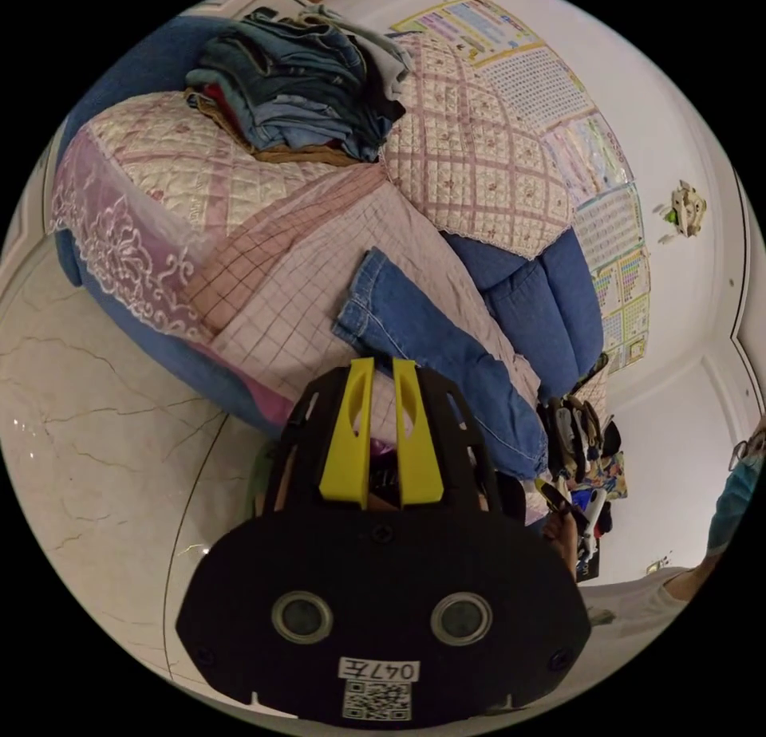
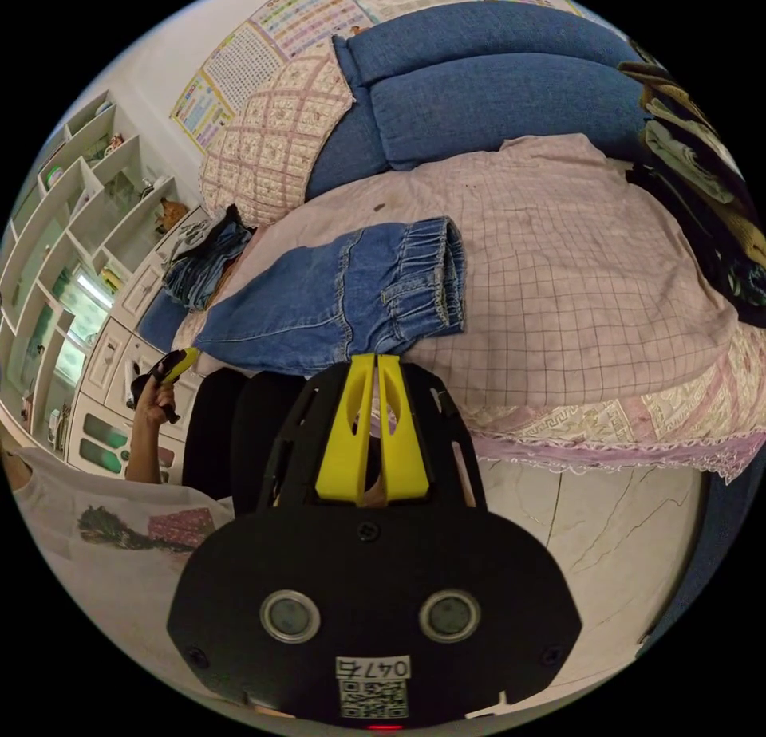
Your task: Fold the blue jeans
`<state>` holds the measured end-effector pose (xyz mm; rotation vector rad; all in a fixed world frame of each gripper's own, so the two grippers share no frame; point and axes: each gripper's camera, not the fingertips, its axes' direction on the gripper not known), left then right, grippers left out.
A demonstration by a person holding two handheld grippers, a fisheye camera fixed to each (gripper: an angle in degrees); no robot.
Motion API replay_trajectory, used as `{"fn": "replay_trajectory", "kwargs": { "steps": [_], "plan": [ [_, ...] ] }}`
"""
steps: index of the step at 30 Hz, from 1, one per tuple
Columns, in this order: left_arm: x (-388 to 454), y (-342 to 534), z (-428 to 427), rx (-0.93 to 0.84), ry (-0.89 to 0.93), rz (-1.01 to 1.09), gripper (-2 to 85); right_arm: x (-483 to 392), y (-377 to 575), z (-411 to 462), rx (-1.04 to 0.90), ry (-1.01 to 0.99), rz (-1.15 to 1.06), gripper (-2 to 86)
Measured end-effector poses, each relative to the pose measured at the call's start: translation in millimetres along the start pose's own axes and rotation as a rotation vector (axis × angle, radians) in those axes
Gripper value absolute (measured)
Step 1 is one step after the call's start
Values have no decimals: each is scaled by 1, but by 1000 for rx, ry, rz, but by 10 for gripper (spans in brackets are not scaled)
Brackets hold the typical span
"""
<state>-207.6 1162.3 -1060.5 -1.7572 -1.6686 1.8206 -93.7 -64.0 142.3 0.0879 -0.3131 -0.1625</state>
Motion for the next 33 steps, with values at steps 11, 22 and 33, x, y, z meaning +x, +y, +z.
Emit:
{"fn": "replay_trajectory", "kwargs": {
  "steps": [11,22,33],
  "plan": [
    [-63,-9,-4,13,156,-136,79,-54,-24,-58,273,77,19,-7],
    [-106,-8,9,89,244,-225,93,-192,-133,-14,190,-16,-228,-11],
    [-103,19,63,117,183,-185,42,-422,-308,103,-18,-113,-669,-10]
  ]
}}
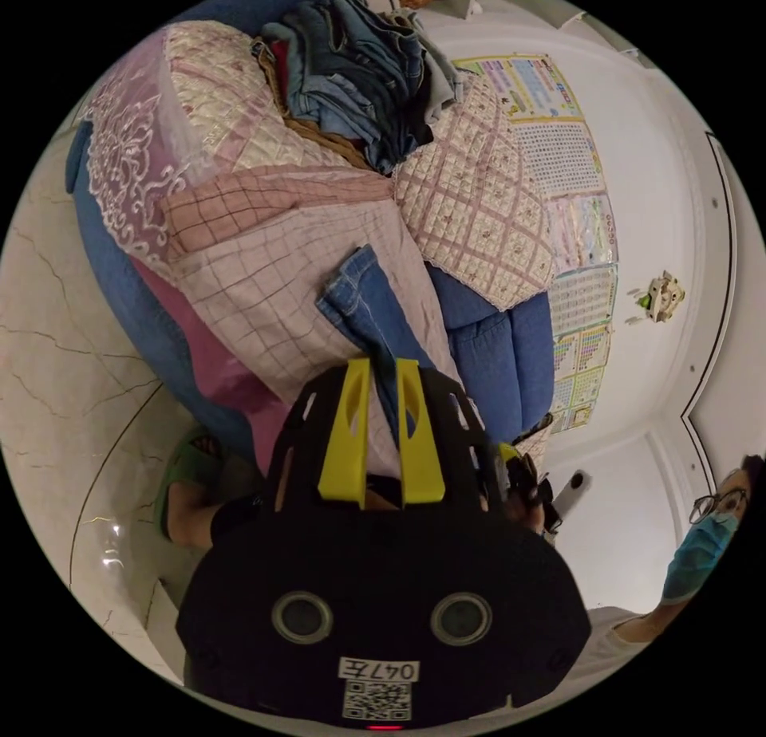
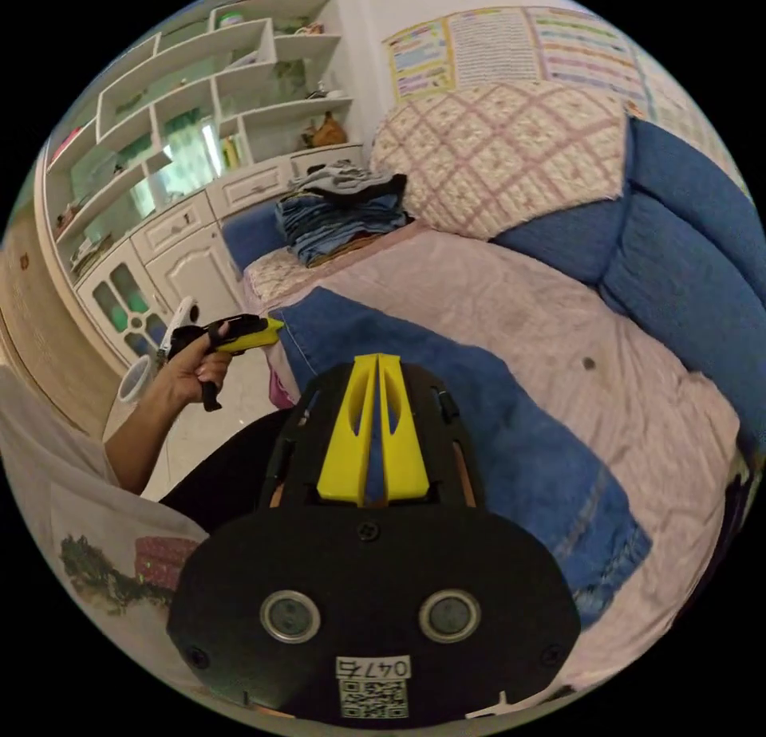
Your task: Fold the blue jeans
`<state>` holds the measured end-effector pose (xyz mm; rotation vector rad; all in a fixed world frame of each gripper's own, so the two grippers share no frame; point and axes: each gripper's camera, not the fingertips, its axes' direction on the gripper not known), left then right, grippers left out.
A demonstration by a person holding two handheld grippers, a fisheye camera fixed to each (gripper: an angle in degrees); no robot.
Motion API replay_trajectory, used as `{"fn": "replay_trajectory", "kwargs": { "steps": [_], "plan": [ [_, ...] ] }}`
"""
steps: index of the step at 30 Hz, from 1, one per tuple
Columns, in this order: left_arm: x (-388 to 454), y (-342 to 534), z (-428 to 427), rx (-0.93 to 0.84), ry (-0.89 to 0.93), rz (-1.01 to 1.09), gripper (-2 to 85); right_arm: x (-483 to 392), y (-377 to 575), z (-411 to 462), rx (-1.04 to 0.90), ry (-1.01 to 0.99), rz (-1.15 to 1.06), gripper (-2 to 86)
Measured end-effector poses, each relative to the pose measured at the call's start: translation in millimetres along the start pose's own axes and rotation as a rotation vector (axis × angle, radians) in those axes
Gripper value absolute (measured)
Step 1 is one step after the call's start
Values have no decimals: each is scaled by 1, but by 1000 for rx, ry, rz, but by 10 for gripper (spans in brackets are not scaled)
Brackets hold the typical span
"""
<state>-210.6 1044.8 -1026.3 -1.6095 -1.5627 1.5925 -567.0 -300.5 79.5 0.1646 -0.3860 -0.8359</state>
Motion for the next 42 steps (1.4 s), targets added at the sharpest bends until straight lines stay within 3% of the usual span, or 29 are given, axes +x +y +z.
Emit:
{"fn": "replay_trajectory", "kwargs": {
  "steps": [6,15,21,25,30,38,42],
  "plan": [
    [2,40,34,-14,-32,75,-3,42,-60,32,-147,151,64,-6],
    [53,122,105,21,-282,408,-10,127,1,-48,-168,228,405,-13],
    [116,137,248,-172,-243,638,-10,91,-63,-62,-103,300,249,-11],
    [140,147,358,-331,-306,743,-10,86,-98,-36,-217,484,176,-9],
    [120,152,434,-392,-472,769,-10,108,-83,-31,-352,633,152,-12],
    [84,106,422,-389,-355,647,-10,133,-86,-66,-246,530,233,-12],
    [101,75,357,-289,-339,658,-9,124,-97,-72,-229,585,192,-12]
  ]
}}
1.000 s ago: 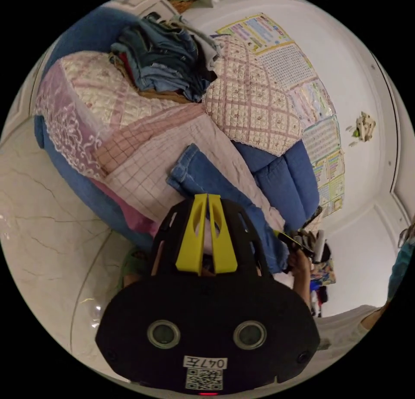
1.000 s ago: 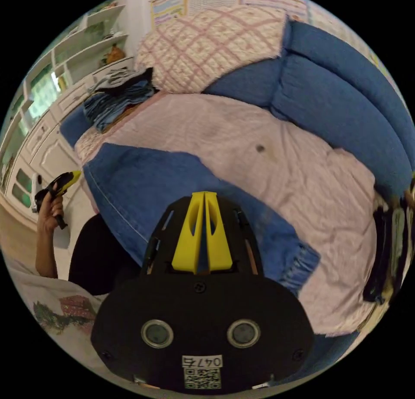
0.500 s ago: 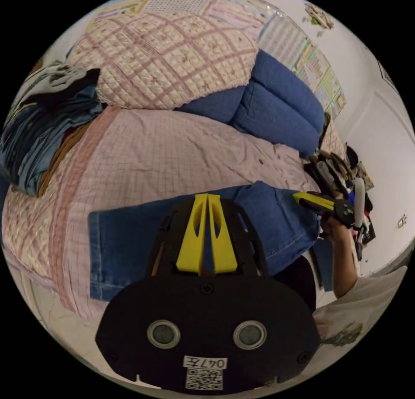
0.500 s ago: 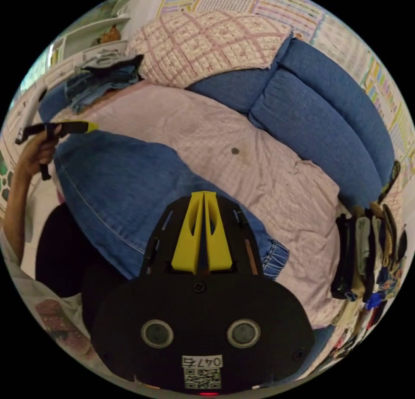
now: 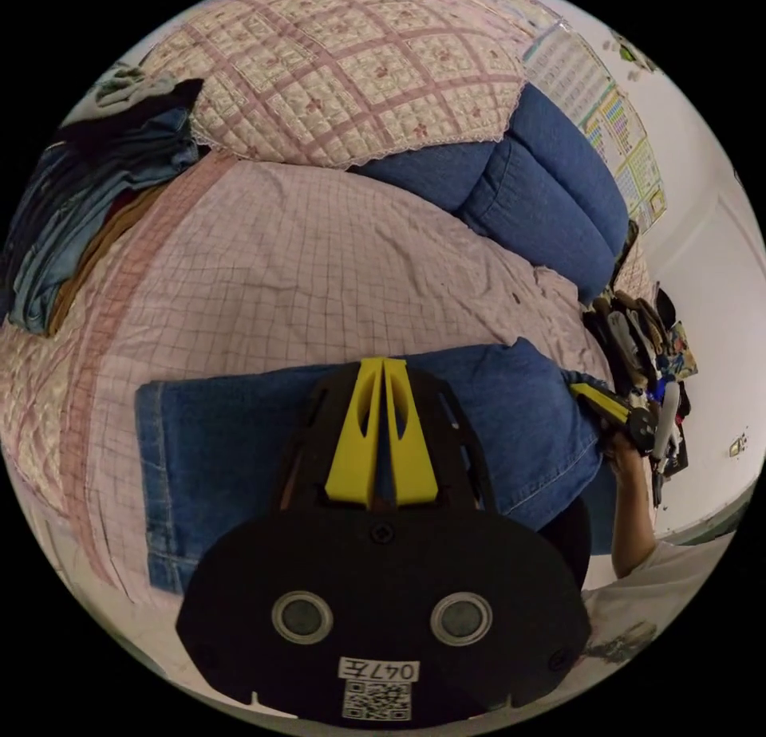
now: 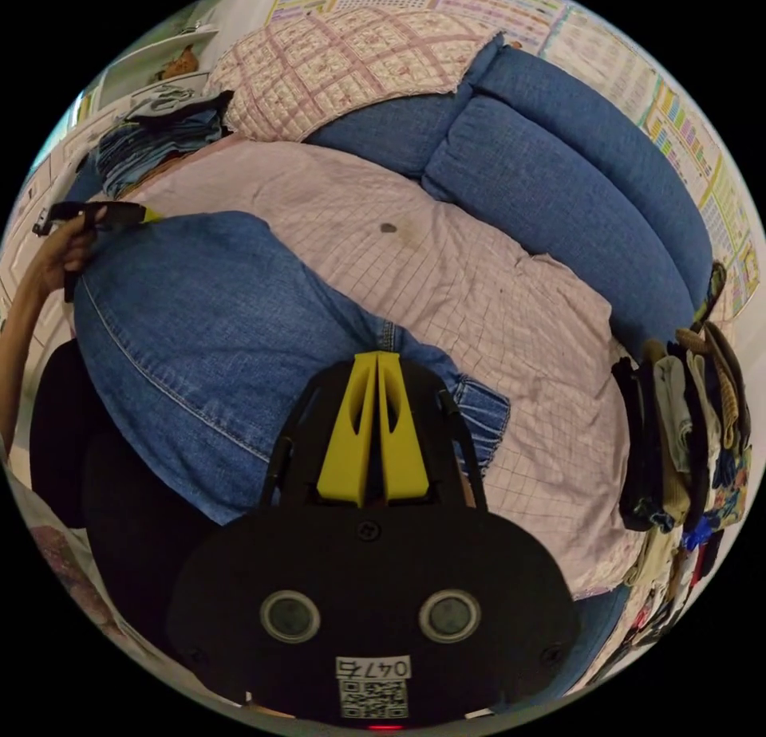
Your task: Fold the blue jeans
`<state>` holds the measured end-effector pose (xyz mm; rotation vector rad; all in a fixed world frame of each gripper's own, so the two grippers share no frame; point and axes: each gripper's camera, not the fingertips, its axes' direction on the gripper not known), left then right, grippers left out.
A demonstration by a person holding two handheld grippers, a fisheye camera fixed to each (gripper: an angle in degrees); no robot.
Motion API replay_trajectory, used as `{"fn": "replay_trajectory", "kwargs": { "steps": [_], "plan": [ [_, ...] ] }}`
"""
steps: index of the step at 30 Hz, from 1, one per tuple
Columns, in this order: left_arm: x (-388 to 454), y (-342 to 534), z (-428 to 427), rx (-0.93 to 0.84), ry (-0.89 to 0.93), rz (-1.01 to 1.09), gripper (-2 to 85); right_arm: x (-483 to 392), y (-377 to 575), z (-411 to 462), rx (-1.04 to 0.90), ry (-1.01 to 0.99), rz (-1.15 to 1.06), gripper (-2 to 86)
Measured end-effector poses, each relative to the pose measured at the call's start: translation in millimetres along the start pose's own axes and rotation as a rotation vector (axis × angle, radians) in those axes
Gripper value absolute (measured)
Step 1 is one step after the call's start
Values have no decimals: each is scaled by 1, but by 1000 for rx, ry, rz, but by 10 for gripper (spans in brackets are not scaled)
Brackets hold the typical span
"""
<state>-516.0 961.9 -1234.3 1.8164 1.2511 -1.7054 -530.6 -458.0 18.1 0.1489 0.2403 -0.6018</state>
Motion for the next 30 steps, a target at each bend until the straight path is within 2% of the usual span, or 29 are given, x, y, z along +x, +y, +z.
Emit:
{"fn": "replay_trajectory", "kwargs": {
  "steps": [4,7,11,16,21,30],
  "plan": [
    [-64,32,-147,255,78,-124,-6,4,-16,-12,-15,4,-19,-10],
    [-128,72,-220,324,90,-256,6,5,-29,-28,-39,17,13,-7],
    [-190,103,-252,216,157,-362,97,-4,-39,-68,94,-54,46,-5],
    [-259,124,-265,246,306,-466,86,-35,-52,-109,215,-247,42,-1],
    [-306,105,-289,243,235,-472,94,-74,-57,-121,210,-216,-53,-1],
    [-356,100,-345,301,107,-446,103,-91,-81,-112,153,-281,-48,-5]
  ]
}}
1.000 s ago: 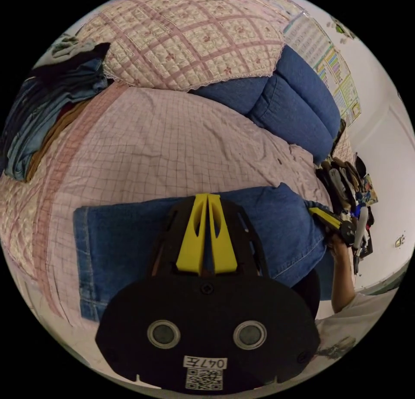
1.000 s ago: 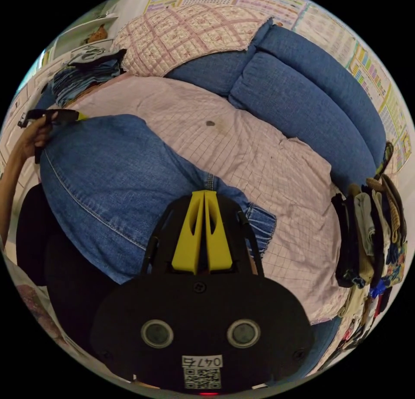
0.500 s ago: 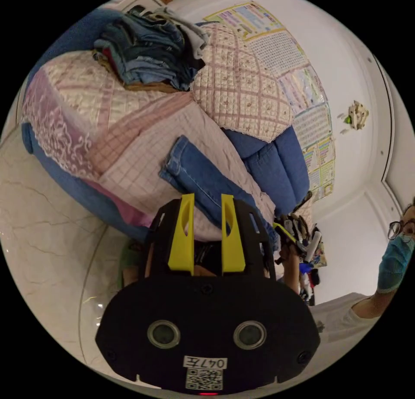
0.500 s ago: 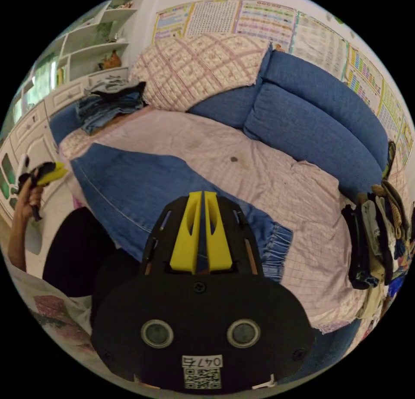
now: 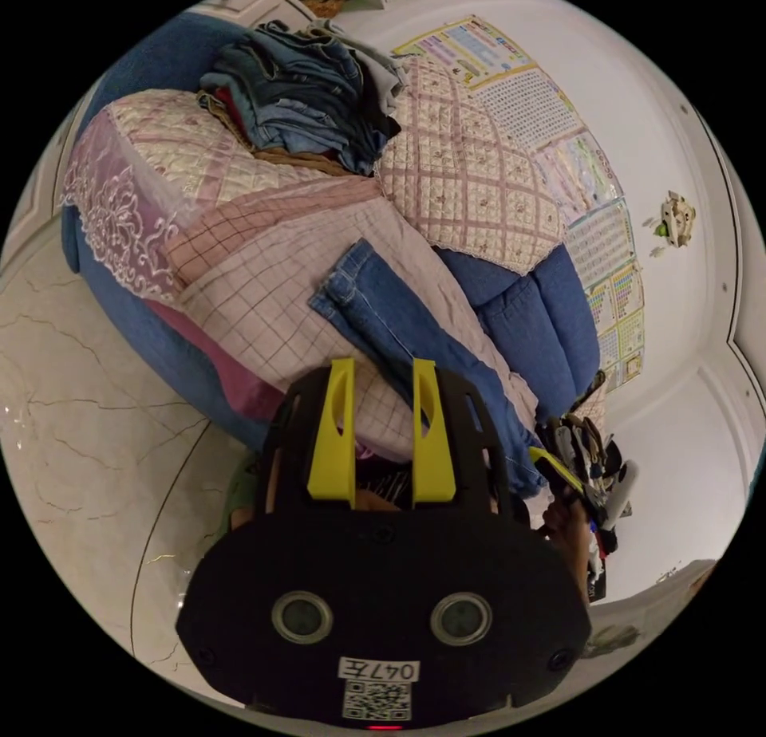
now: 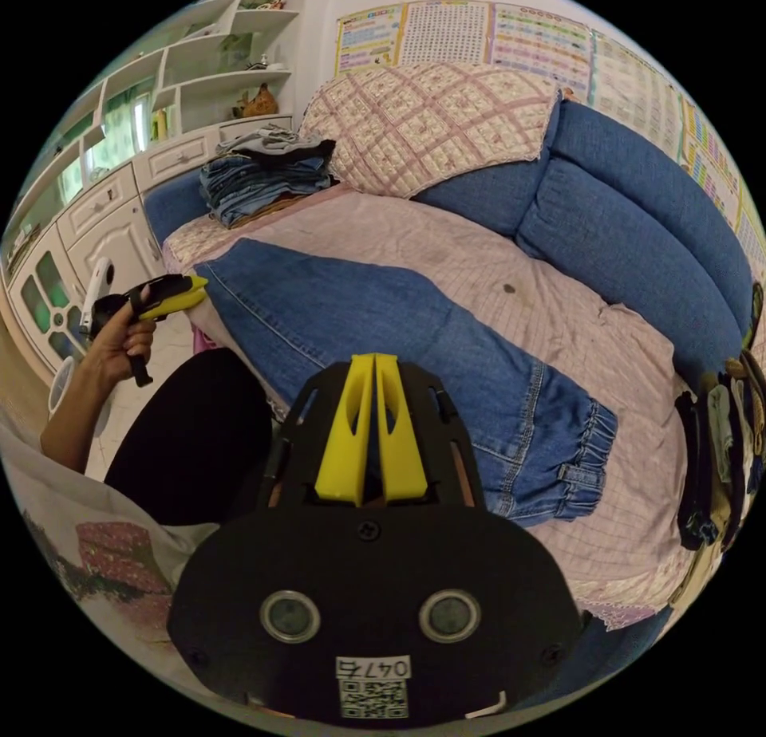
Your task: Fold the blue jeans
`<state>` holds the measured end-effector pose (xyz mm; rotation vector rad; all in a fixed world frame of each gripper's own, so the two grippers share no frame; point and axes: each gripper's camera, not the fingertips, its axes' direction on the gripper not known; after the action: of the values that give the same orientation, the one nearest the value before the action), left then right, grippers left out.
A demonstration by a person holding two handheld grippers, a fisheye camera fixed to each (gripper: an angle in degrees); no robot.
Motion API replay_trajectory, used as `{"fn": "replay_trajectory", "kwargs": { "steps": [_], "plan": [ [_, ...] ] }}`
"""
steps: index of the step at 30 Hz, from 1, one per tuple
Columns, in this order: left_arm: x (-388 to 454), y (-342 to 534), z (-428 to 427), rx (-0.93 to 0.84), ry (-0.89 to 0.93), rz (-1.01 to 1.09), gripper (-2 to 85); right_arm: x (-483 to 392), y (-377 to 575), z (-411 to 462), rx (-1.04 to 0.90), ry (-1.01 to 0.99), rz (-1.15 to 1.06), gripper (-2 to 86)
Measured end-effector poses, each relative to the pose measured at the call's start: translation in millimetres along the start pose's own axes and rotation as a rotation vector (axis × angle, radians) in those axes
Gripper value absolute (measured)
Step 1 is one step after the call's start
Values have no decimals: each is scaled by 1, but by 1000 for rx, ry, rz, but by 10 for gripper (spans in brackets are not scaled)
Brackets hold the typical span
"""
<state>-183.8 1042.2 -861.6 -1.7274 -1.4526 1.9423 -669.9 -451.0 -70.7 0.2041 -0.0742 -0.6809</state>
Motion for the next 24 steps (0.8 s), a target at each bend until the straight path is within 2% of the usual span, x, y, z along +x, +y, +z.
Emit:
{"fn": "replay_trajectory", "kwargs": {
  "steps": [9,17,24],
  "plan": [
    [-59,-29,-49,66,25,-19,94,-23,-39,15,-4,-26,-34,-6],
    [-107,-26,-72,102,24,-14,61,-67,-144,50,8,-144,-168,-6],
    [-138,19,-78,127,-12,32,-3,-119,-238,145,-110,-158,-294,-5]
  ]
}}
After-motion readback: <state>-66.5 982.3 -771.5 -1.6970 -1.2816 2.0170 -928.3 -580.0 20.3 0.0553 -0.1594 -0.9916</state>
